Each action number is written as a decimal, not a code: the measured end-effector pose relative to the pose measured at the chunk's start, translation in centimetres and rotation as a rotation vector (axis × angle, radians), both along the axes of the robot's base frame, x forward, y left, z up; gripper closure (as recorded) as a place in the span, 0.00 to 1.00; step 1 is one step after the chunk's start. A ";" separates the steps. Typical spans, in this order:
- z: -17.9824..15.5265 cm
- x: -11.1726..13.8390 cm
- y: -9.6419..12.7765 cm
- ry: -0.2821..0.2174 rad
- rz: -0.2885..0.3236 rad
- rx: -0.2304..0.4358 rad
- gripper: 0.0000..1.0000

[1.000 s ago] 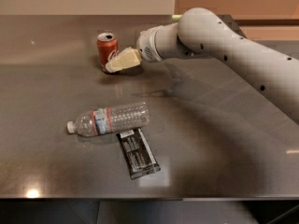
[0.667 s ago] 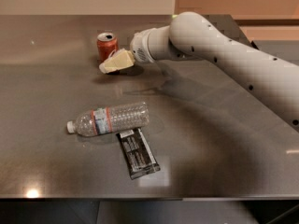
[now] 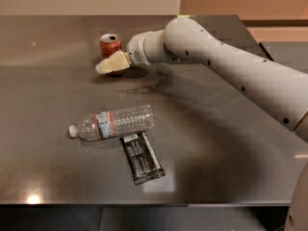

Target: Pick coke can

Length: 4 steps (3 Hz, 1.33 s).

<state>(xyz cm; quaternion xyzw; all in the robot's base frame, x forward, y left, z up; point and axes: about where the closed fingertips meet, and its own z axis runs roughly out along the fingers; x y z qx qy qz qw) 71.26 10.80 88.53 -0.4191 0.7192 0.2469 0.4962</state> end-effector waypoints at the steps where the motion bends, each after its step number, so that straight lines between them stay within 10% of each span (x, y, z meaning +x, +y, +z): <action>1: 0.2 0.7 0.5 0.003 -0.006 0.016 0.00; 4: 0.5 1.2 1.2 0.016 -0.003 0.035 0.64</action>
Offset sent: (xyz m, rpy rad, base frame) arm 0.0158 0.0066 0.0084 0.0396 0.0081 -0.0240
